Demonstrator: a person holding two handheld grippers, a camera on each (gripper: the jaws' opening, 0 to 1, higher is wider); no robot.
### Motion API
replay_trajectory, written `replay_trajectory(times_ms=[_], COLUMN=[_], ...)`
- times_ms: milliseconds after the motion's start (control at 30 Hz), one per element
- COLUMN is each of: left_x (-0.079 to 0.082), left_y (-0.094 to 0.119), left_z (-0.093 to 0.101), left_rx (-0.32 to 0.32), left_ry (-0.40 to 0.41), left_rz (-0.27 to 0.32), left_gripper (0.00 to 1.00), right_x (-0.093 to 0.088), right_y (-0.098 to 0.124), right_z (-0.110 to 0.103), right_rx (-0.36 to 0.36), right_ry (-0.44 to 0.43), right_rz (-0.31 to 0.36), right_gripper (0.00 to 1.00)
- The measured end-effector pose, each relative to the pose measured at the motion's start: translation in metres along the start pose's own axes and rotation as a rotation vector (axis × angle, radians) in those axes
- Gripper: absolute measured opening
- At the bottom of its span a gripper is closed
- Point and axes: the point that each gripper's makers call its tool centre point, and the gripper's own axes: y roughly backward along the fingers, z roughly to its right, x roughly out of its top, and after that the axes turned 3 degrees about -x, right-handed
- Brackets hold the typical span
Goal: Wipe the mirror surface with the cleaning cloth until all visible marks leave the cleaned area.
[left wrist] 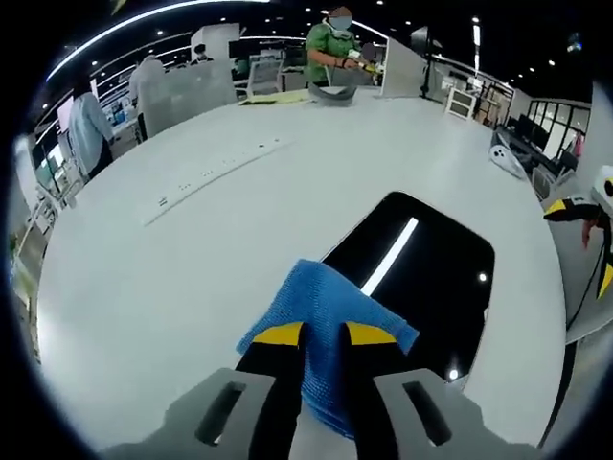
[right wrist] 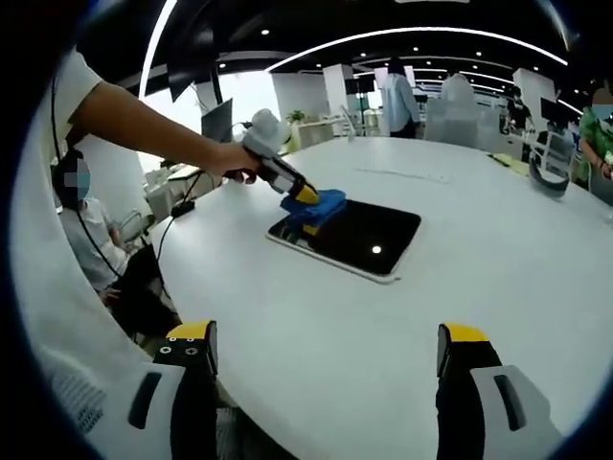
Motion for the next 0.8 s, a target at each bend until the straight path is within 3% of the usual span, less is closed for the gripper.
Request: replay_trajectory(times_ms=[133, 467, 600, 800], left_x=[0.001, 0.003, 0.006, 0.01], left_y=[-0.001, -0.003, -0.005, -0.01], left_z=[-0.001, -0.001, -0.001, 0.002], left_rx=[0.003, 0.01, 0.007, 0.01], left_ry=[-0.039, -0.033, 0.015, 0.0], left_rz=[-0.001, -0.002, 0.005, 0.0], left_gripper=[0.1, 0.09, 0.09, 0.09], right_x=[0.0, 0.002, 0.004, 0.006], right_y=[0.0, 0.0, 0.0, 0.001], right_z=[0.0, 0.002, 0.003, 0.003], right_rx=[0.0, 0.002, 0.002, 0.003], right_ry=[0.009, 0.014, 0.016, 0.019], right_rz=[0.003, 0.006, 0.009, 0.016], right_gripper=[0.95, 0.95, 0.95, 0.95])
